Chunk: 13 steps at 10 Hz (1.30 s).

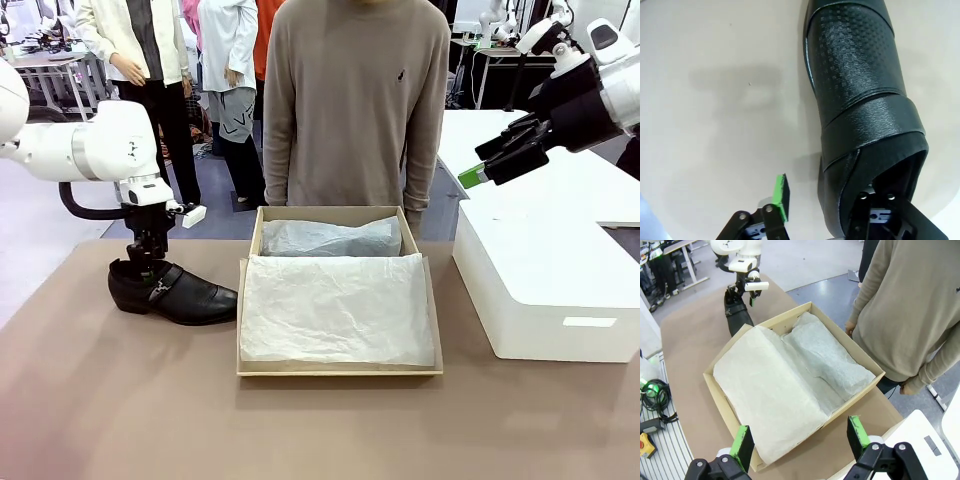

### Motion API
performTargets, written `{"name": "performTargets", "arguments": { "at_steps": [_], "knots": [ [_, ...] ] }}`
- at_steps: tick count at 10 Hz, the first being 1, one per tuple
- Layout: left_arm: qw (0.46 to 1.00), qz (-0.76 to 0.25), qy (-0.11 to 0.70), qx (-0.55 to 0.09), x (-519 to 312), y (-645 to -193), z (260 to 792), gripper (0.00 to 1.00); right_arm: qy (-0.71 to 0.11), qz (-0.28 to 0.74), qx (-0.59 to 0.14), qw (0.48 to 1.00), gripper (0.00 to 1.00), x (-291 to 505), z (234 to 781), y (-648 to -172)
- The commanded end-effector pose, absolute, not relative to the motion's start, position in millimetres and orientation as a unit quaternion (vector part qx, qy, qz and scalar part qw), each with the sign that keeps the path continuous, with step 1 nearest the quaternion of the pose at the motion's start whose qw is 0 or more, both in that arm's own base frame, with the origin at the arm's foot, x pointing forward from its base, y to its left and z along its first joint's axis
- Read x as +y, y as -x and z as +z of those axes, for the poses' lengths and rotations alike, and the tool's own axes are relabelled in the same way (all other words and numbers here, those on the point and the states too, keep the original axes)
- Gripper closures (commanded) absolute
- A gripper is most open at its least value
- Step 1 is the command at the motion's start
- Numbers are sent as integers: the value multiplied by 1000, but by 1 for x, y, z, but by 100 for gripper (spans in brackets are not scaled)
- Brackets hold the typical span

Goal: Pack the shoes into the box.
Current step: Place the other shoe of the Shoes into the Shoes Box.

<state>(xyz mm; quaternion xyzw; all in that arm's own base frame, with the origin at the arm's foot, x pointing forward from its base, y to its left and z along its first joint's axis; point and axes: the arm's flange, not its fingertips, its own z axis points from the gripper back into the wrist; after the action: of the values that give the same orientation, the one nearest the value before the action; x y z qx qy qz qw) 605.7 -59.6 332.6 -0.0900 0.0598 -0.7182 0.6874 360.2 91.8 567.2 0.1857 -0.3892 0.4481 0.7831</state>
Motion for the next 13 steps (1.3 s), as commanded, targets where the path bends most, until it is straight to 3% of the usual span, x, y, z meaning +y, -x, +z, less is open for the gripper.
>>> {"name": "performTargets", "arguments": {
  "at_steps": [1,8,13],
  "knots": [
    [686,-720,86,66,-57,-607,337,100,-193,455,-396,774,0,91,566,-364],
    [685,-723,54,71,-55,-600,351,100,-193,455,-396,774,0,91,566,-364],
    [768,-638,50,35,-27,-602,422,100,-193,455,-396,774,0,91,566,-364]
  ]
}}
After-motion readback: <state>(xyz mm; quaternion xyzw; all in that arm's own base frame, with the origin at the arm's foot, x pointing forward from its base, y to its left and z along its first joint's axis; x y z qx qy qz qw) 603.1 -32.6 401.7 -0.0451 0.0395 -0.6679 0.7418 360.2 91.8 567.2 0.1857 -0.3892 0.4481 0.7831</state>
